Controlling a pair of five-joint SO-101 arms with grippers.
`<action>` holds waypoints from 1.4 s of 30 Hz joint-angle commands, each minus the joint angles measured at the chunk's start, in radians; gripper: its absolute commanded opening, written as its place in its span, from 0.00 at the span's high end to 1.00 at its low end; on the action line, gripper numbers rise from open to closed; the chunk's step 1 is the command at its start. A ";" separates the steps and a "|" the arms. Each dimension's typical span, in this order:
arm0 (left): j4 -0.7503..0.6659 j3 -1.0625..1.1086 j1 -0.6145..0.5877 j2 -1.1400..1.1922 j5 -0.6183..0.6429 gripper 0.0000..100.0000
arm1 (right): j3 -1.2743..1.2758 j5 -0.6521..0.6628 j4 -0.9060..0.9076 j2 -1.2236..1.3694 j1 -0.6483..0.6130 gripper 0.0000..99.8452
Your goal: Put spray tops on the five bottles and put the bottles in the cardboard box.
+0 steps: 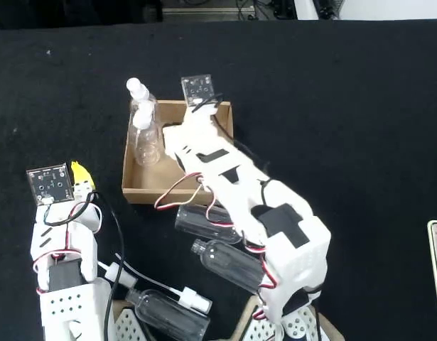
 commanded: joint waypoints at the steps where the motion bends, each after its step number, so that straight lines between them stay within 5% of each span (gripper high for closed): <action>1: 0.003 0.025 0.008 -0.015 -0.006 0.97 | -0.008 -0.003 0.040 -0.156 0.028 0.98; 15: 0.003 0.025 0.008 -0.015 -0.006 0.97 | 0.223 -0.003 0.408 -0.590 -0.130 0.98; 25: 0.003 0.025 0.008 -0.015 -0.006 0.97 | 0.223 -0.011 0.305 -0.478 -0.269 0.99; 42: 0.003 0.025 0.005 -0.015 -0.006 0.97 | 0.217 -0.009 0.149 -0.338 -0.198 0.99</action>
